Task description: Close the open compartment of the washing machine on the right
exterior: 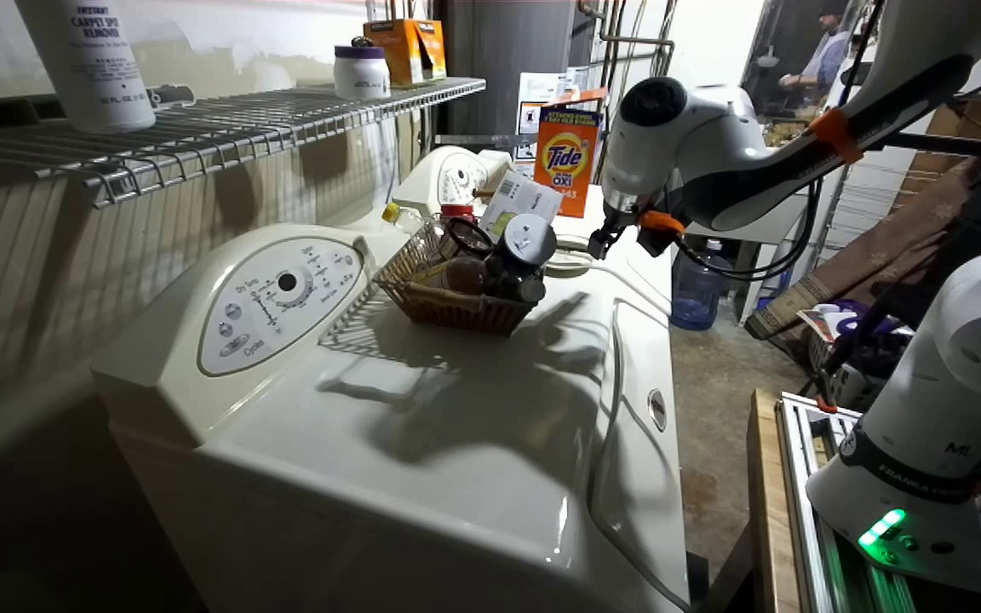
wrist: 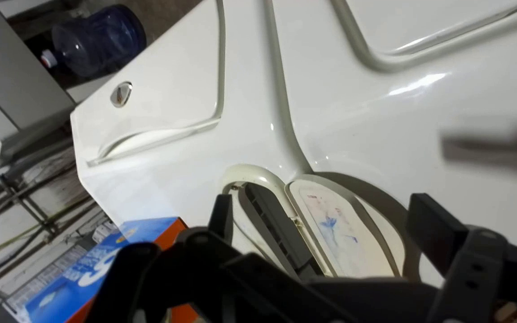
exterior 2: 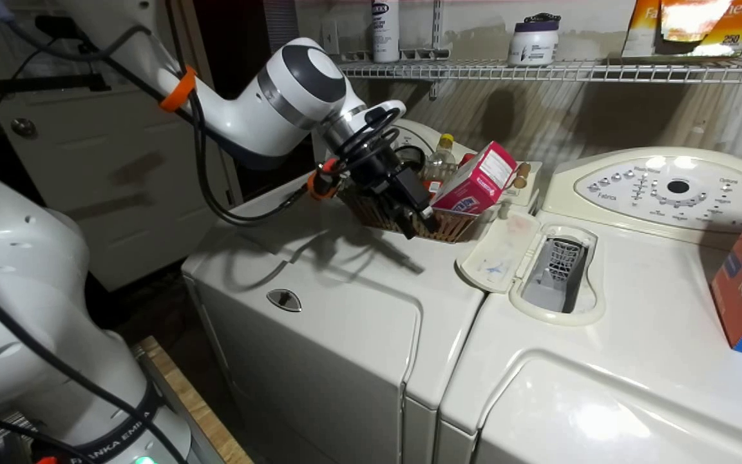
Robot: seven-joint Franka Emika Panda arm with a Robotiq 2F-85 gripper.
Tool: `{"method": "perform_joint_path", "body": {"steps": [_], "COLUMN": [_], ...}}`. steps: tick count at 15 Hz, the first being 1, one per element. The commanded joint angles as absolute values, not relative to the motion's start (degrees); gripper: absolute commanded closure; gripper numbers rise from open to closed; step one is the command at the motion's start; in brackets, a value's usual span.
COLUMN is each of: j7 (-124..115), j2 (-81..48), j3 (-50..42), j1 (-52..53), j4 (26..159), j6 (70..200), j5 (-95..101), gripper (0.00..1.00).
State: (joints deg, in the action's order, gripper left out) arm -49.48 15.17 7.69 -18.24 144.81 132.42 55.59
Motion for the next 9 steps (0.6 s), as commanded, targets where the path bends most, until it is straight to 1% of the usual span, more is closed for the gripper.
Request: {"method": "perform_joint_path", "body": {"steps": [1,6,7,9], "j7": [-53.0,-57.5,-59.1,-62.7], "j2": [9.9,3.6,2.4,0.2], "j3": [3.5,-2.0,-0.2,-0.9], "j1": [-14.7,-12.1,-14.5,-14.5], "j4": [143.5,141.6,141.0,139.2], "j6": [138.8,148.6,150.0,151.2], "j5": [69.8,88.6,92.0,99.3], "gripper": [0.00,0.00,0.00,0.00]}}
